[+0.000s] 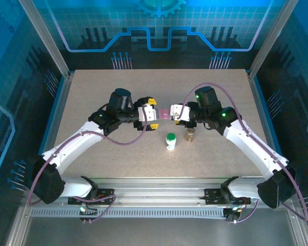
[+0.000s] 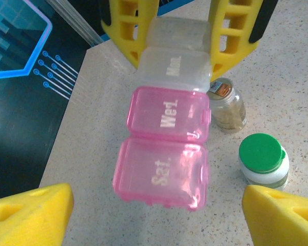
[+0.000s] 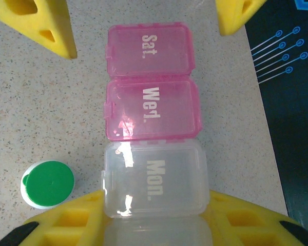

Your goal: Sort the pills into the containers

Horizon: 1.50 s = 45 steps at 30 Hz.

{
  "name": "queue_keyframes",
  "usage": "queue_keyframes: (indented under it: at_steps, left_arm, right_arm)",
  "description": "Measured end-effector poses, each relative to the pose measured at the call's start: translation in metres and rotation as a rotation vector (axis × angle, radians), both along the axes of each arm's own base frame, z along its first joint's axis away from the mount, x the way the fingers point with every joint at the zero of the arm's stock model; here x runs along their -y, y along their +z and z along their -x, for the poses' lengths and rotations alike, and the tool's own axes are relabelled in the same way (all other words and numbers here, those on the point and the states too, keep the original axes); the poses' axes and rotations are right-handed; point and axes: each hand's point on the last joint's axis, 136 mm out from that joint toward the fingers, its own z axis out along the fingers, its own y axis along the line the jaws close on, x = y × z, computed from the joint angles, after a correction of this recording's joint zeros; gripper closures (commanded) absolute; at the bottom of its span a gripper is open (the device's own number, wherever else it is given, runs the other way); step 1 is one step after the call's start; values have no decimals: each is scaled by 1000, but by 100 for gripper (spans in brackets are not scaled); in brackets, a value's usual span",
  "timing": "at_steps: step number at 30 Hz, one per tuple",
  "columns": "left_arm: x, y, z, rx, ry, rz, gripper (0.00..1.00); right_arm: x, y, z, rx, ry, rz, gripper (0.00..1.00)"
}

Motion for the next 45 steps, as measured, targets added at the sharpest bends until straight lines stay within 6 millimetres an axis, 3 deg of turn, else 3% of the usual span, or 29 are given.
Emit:
queue_keyframes:
  at_steps: [7,13,18,30,32,38,45]
  left_arm:
    - [13,-13,3,1,-46,-33,26]
    - [14,-18,2,5,-54,-56,45]
    - [13,-15,1,11,-49,-58,47]
    - [13,-16,-1,-109,-41,-85,67]
    - [12,-15,0,-139,-44,-76,66]
    - [9,0,3,-216,-64,-25,45]
    - [4,8,-3,-253,-30,17,38]
  right_arm:
    - [-2,-4,0,-2,14,14,100]
    - [-2,-8,0,-9,20,25,100]
    - [-2,-9,0,-6,25,30,100]
    - [0,-17,-5,89,10,76,100]
    - [0,-16,-5,121,14,81,100]
    - [-2,-6,-6,212,32,68,100]
    - [2,-5,-10,245,17,97,100]
